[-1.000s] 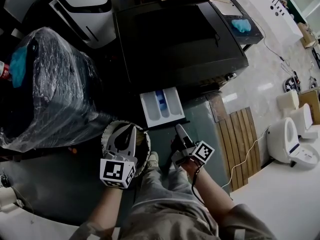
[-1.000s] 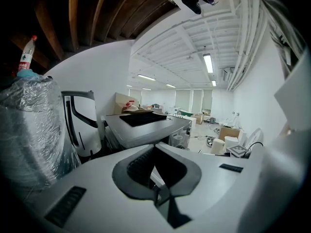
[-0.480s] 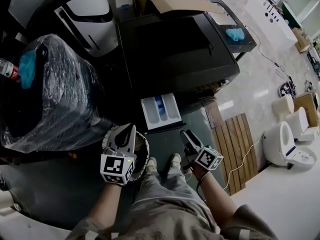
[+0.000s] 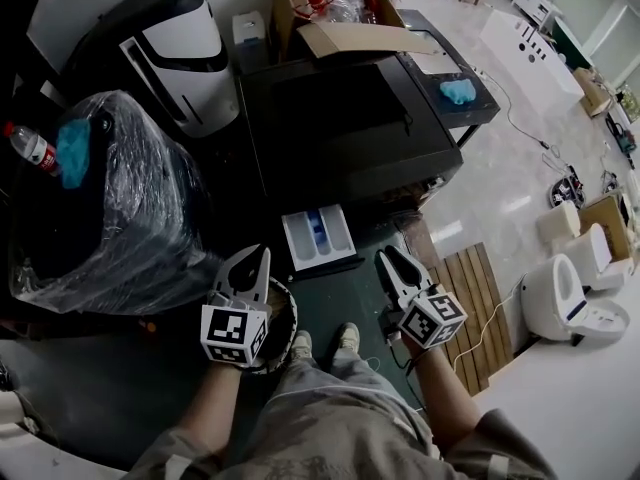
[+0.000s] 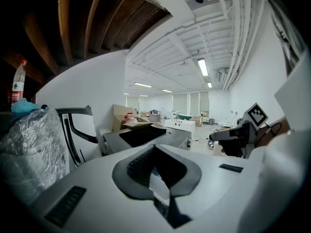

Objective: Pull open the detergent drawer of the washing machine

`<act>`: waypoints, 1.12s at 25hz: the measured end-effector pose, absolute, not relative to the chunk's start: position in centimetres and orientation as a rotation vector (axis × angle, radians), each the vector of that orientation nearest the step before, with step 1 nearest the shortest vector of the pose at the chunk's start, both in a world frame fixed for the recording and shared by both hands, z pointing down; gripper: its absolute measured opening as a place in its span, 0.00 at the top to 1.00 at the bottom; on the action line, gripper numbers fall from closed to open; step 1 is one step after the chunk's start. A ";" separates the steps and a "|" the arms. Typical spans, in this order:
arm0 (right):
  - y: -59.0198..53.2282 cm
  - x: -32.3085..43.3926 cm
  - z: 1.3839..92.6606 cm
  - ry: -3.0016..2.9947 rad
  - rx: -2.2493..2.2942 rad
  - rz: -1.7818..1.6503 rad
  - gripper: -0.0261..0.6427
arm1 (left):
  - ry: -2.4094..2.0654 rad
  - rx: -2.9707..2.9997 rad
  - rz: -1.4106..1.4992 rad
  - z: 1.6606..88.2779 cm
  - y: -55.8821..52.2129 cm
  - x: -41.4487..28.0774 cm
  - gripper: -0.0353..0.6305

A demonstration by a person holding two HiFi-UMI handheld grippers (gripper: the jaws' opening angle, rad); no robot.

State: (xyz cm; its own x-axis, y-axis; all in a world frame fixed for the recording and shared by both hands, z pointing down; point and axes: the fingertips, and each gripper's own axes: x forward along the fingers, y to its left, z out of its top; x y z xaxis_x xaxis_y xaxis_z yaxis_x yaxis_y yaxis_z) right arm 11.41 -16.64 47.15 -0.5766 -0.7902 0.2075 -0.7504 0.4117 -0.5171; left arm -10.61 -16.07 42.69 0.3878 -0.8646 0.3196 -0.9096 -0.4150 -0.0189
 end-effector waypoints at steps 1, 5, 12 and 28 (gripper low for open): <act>-16.8 11.2 45.8 2.606 -1.404 -0.835 0.79 | -1.605 2.495 0.423 42.1 -16.2 -10.5 0.92; -17.4 10.8 40.7 2.682 -1.382 -0.618 0.82 | -1.621 2.557 0.428 39.7 -16.7 -9.7 0.92; -17.5 10.5 32.9 2.717 -1.342 -0.330 0.86 | -1.631 2.693 0.421 34.9 -16.9 -8.0 0.92; -14.7 11.2 22.1 2.756 -1.360 0.118 0.91 | -1.697 2.790 0.215 26.0 -15.9 -6.8 0.92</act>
